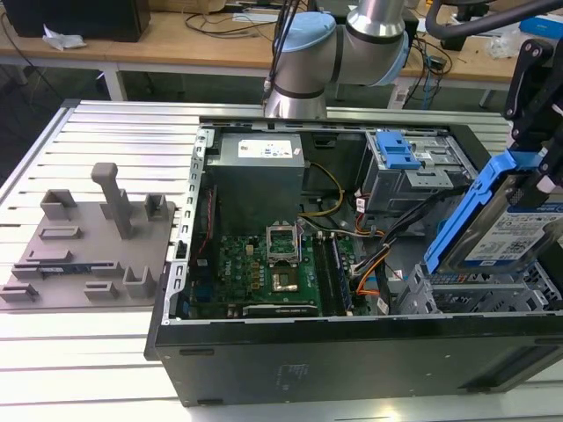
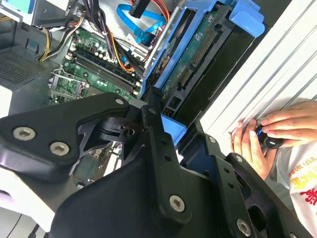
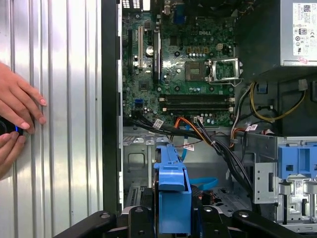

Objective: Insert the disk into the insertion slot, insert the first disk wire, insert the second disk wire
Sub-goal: 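Insert the disk into the insertion slot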

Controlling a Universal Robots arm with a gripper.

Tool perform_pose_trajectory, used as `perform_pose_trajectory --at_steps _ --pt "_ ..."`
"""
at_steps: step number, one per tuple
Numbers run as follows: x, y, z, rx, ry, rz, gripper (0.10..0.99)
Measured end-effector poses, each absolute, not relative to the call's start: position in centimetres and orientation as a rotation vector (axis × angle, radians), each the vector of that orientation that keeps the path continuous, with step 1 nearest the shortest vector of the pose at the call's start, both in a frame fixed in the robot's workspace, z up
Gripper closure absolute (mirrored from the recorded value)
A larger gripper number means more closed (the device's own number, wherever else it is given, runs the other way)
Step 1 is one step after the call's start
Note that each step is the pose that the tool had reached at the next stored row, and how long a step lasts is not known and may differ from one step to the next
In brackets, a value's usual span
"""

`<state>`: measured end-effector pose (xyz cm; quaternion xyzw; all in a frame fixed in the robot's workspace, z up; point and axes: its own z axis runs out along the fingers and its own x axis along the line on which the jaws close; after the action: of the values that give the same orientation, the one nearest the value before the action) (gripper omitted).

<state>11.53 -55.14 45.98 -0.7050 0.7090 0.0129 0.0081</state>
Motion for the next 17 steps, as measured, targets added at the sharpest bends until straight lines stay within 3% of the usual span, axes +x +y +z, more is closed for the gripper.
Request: perform_pose_trajectory --at_steps 17 --pt "11.6 -55.2 44.6 -2.204 2.216 0.04 0.718"
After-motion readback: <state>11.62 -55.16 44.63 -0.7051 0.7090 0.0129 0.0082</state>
